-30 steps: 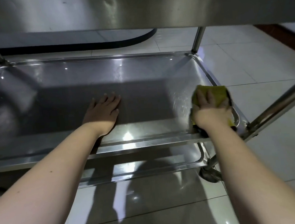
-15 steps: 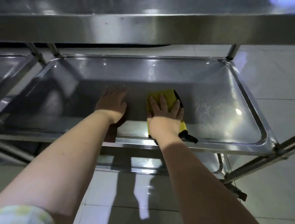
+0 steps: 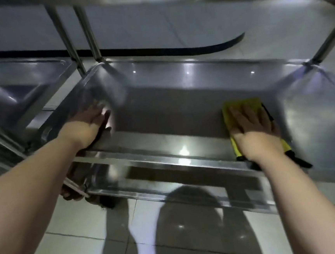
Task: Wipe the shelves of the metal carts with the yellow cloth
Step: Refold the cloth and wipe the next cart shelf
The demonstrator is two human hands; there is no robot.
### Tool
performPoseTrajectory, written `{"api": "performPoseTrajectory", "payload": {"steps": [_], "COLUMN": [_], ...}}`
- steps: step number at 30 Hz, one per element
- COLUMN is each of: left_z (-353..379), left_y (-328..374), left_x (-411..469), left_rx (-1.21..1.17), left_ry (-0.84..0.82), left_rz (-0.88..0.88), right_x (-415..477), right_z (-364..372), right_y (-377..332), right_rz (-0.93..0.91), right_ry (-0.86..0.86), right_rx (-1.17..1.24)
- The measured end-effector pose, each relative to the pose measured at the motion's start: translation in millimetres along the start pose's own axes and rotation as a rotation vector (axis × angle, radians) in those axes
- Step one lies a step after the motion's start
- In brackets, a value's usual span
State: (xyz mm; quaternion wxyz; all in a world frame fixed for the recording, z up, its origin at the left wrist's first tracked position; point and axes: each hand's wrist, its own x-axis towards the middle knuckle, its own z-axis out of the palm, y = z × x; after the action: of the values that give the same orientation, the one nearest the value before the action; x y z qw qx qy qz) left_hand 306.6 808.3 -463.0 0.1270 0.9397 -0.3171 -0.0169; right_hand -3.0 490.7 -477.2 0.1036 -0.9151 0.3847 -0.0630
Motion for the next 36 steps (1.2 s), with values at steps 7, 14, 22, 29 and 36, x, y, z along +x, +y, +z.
{"api": "performPoseTrajectory", "payload": {"steps": [7, 14, 22, 29, 36], "left_z": [9, 2, 1, 7, 2], "left_y": [-12, -8, -7, -11, -11], "left_x": [2, -9, -13, -7, -12], "left_rx": [-0.146, -0.153, -0.100, -0.081, -0.115], "left_ry": [0.116, 0.057, 0.100, 0.120, 0.149], "left_rz": [0.058, 0.128, 0.160, 0.155, 0.110], "right_x": [-7, -37, -56, -28, -38], "right_z": [-2, 36, -11, 12, 59], "right_y": [-55, -258, -119, -175, -327], "right_rz": [0.229, 0.023, 0.437, 0.480, -0.137], "right_ry": [-0.025, -0.156, -0.089, -0.107, -0.167], "right_rx": [-0.044, -0.051, -0.108, -0.101, 0.050]}}
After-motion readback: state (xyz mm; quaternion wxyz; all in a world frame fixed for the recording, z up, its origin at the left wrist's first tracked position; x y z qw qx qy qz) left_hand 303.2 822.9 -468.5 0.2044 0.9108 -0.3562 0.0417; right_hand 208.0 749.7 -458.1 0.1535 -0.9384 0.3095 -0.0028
